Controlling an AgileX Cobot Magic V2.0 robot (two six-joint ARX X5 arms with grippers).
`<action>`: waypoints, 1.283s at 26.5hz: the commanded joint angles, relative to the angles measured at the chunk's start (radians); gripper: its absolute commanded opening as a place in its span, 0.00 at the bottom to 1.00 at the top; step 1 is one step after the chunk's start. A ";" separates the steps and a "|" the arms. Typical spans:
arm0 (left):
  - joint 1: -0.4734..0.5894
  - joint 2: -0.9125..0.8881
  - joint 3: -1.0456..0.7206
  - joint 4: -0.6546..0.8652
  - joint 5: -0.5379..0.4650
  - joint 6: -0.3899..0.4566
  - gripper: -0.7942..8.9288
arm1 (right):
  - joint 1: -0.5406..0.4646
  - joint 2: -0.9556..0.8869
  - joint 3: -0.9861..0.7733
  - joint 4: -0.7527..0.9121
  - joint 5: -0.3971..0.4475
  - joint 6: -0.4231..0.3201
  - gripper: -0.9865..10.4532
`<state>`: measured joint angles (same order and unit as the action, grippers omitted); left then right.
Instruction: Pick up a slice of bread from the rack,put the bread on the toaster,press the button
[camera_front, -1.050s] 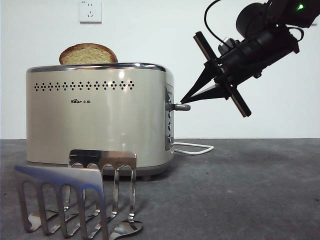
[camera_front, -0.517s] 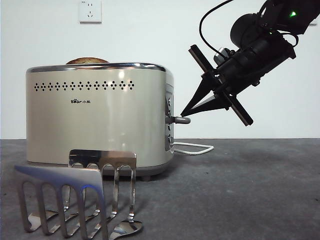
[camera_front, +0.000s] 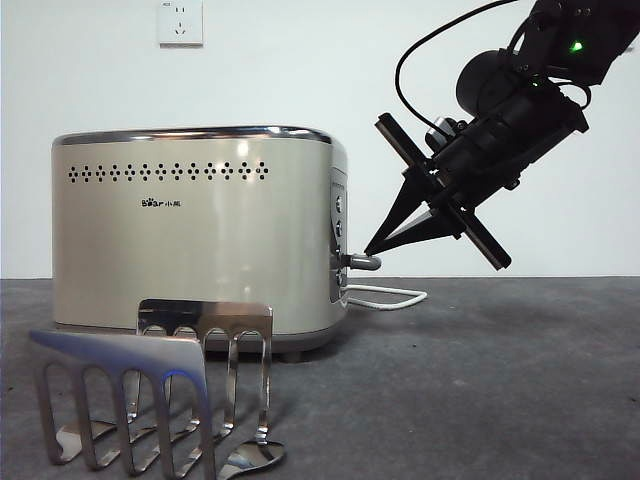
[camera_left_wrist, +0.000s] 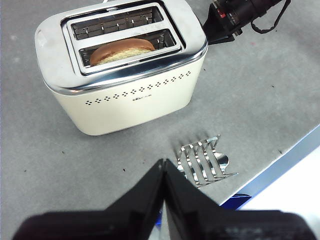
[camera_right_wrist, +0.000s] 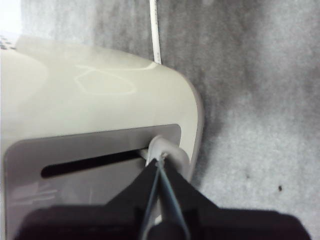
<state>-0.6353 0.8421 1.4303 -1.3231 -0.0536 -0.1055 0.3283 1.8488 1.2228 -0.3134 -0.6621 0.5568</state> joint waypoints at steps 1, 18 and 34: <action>0.000 -0.002 -0.006 0.004 -0.002 0.010 0.07 | 0.006 0.063 -0.032 -0.056 0.046 -0.011 0.08; 0.000 -0.003 -0.006 0.004 -0.002 0.019 0.07 | 0.006 0.063 -0.032 -0.051 0.045 -0.009 0.08; 0.000 -0.003 -0.006 0.004 0.002 0.024 0.07 | 0.006 -0.074 0.020 -0.018 0.014 -0.020 0.08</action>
<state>-0.6353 0.8421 1.4303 -1.3231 -0.0528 -0.0898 0.3328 1.7786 1.2369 -0.3340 -0.6529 0.5495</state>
